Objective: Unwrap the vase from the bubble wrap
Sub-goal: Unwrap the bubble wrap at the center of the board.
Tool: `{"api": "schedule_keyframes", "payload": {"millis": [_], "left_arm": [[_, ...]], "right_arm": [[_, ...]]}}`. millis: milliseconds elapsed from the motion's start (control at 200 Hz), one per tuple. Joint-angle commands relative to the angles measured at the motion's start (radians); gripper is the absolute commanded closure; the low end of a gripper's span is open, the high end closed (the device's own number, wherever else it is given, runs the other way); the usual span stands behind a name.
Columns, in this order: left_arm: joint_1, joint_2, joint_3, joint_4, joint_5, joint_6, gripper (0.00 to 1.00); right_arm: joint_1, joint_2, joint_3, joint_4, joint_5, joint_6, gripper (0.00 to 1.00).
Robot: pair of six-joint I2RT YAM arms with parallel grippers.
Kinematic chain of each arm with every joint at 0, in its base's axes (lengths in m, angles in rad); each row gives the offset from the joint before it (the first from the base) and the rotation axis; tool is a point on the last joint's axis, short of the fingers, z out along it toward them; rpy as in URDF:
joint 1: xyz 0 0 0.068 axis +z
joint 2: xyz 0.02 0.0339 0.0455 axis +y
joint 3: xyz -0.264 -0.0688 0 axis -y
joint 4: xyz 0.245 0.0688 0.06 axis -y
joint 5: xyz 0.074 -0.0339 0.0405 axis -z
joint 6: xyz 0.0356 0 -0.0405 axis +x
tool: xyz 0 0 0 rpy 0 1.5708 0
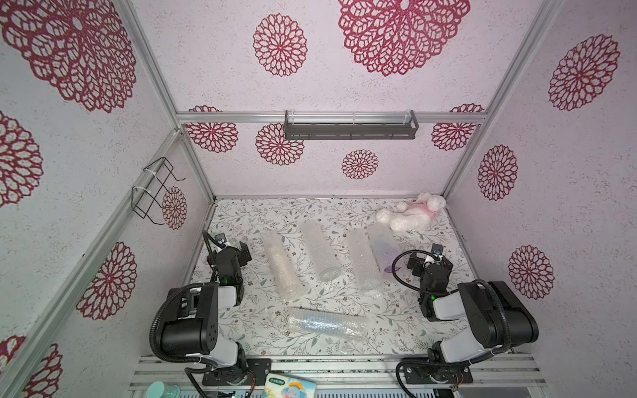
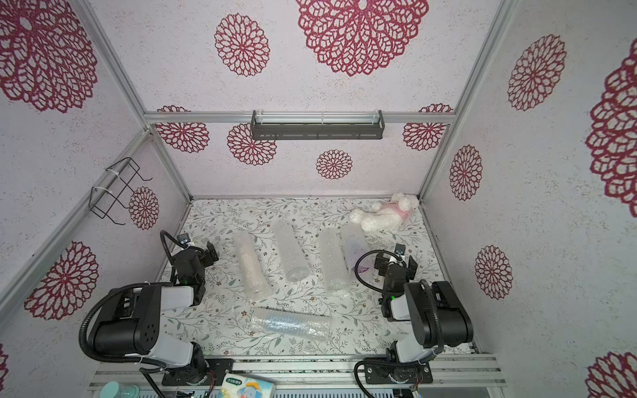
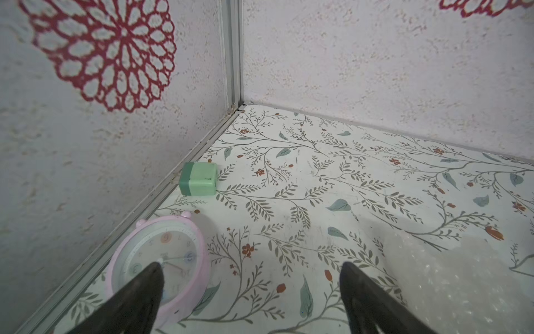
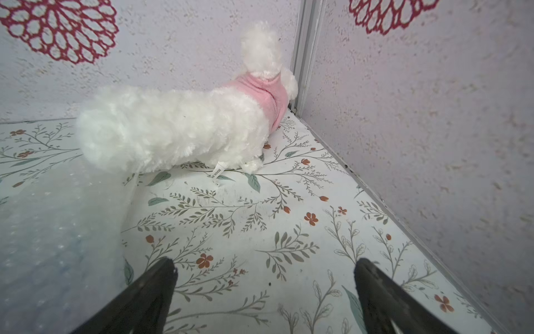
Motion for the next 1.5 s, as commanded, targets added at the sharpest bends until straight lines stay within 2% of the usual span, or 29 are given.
{"api": "schedule_keyframes", "payload": {"millis": [0, 1496], "left_arm": [[0.003, 0.009, 0.016, 0.036, 0.003, 0.013, 0.03], [-0.008, 0.013, 0.03, 0.021, -0.009, 0.018, 0.03]], "right_arm": [[0.003, -0.01, 0.018, 0.03, 0.02, -0.01, 0.01], [0.002, -0.01, 0.02, 0.026, 0.018, -0.009, 0.01]]}}
